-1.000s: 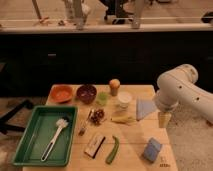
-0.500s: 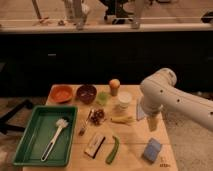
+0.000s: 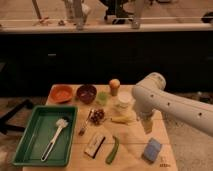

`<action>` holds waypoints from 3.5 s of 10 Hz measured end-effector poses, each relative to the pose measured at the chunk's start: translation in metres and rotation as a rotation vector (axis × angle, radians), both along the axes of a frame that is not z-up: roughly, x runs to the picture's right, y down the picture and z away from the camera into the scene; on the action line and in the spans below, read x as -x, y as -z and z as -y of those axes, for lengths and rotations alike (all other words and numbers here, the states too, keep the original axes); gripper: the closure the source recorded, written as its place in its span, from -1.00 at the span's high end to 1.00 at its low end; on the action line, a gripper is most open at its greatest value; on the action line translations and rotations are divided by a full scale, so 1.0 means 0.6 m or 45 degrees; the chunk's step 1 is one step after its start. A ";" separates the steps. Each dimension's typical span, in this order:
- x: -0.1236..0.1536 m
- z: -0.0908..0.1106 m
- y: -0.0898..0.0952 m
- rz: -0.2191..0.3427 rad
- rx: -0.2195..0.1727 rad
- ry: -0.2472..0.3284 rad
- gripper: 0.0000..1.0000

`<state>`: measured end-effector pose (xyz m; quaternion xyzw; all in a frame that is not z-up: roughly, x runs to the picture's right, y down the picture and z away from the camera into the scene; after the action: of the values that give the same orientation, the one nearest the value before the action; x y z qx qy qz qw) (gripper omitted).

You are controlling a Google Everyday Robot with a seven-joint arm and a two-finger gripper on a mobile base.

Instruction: Wipe purple bowl with eraser

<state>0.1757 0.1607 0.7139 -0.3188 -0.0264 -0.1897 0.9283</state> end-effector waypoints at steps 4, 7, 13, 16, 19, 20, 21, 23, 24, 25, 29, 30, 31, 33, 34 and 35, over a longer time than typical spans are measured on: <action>0.047 -0.025 -0.002 0.078 0.025 0.072 0.60; 0.082 -0.040 0.015 0.173 0.053 0.100 0.60; 0.105 -0.050 0.025 0.237 0.071 0.143 0.60; 0.103 -0.050 0.026 0.235 0.069 0.144 0.60; 0.162 -0.060 0.027 0.274 0.072 0.194 0.60; 0.192 -0.065 0.027 0.298 0.077 0.220 0.60; 0.219 -0.070 0.025 0.321 0.080 0.247 0.60; 0.280 -0.097 0.015 0.399 0.102 0.336 0.60; 0.295 -0.112 0.008 0.429 0.112 0.366 0.60; 0.312 -0.134 -0.004 0.480 0.120 0.413 0.60; 0.329 -0.166 -0.026 0.528 0.090 0.418 0.60; 0.339 -0.176 -0.037 0.523 0.097 0.423 0.60; 0.355 -0.185 -0.049 0.521 0.101 0.431 0.60; 0.369 -0.194 -0.060 0.513 0.114 0.448 0.60; 0.369 -0.194 -0.062 0.505 0.120 0.454 0.60; 0.386 -0.200 -0.071 0.504 0.130 0.462 0.60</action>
<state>-0.0562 0.2809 0.7565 -0.3215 -0.1593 -0.4098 0.8387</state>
